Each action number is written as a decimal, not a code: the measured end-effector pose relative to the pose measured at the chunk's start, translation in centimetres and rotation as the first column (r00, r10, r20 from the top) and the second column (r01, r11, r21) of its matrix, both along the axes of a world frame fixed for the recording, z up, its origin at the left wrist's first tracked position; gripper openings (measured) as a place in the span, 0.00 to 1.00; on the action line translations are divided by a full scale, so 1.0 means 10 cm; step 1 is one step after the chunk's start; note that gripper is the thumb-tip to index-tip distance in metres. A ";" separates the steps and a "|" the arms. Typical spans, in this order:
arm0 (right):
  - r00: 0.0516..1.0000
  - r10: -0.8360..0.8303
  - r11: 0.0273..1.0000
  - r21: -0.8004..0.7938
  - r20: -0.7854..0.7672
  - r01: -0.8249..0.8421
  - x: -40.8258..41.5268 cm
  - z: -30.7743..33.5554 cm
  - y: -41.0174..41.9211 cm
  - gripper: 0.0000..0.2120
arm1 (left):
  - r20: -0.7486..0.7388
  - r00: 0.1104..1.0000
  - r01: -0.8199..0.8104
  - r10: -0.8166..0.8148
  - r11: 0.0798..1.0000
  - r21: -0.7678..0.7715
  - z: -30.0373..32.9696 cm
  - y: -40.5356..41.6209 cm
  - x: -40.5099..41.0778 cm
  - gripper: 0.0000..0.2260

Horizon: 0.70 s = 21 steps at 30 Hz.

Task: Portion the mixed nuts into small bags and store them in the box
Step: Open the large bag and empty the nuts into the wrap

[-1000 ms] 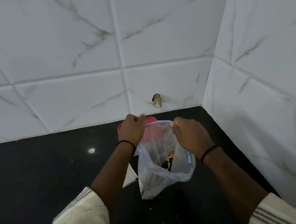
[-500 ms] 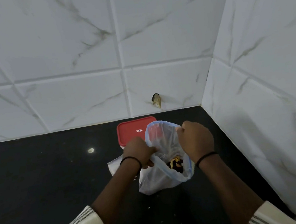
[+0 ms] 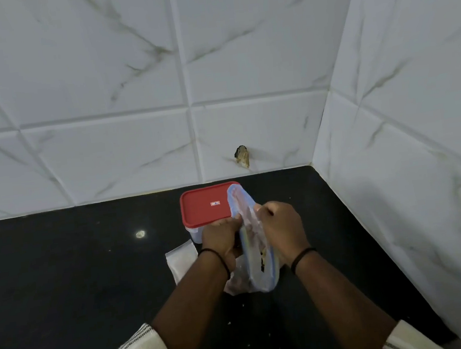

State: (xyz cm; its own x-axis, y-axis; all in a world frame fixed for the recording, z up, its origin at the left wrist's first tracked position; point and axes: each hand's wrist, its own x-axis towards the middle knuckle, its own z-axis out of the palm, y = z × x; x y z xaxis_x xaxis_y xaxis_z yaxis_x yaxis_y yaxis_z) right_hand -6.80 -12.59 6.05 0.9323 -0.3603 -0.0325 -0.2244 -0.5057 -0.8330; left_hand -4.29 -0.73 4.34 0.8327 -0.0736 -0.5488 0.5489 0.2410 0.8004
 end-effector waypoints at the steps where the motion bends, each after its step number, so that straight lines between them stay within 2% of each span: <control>1: 0.999 -0.046 0.984 0.169 -0.026 0.049 0.02 0.00 -0.02 0.16 | -0.030 0.999 -0.029 0.027 0.998 -0.059 -0.01 0.00 0.03 0.09; 3: 0.988 -0.123 0.865 0.478 -0.096 0.155 0.04 -0.02 -0.07 0.16 | -0.085 0.995 -0.064 0.052 0.987 -0.151 -0.02 0.04 0.09 0.10; 5: 0.975 -0.122 0.726 0.653 -0.186 0.215 0.03 -0.03 -0.15 0.14 | -0.124 0.989 -0.102 0.077 0.973 -0.206 -0.02 0.11 0.15 0.11; 8: 0.957 -0.078 0.562 0.781 -0.279 0.273 0.01 -0.02 -0.31 0.13 | -0.142 0.980 -0.168 0.137 0.958 -0.232 0.04 0.25 0.23 0.14; 12: 0.951 -0.086 0.347 0.886 -0.297 0.308 -0.05 -0.05 -0.53 0.16 | -0.181 0.962 -0.246 0.203 0.934 -0.261 0.06 0.43 0.35 0.18; 15: 0.950 -0.056 0.295 0.904 -0.308 0.311 -0.10 -0.09 -0.67 0.15 | -0.182 0.966 -0.239 0.183 0.901 -0.362 0.08 0.51 0.39 0.19; 18: 0.948 -0.040 0.291 0.904 -0.315 0.313 -0.15 -0.04 -0.75 0.15 | -0.208 0.970 -0.197 0.123 0.901 -0.387 0.16 0.58 0.44 0.08; 21: 0.945 -0.041 0.322 0.890 -0.326 0.321 -0.16 0.04 -0.74 0.17 | -0.171 0.984 -0.113 0.048 0.912 -0.393 0.23 0.55 0.43 0.04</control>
State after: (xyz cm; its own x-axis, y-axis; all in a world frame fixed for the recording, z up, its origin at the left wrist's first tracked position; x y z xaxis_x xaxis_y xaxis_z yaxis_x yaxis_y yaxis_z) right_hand -8.40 -19.95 6.41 0.7627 -0.1234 -0.6349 -0.4316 0.6339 -0.6417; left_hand 0.04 4.75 6.69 0.7528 -0.2500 -0.6089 0.6224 0.5715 0.5348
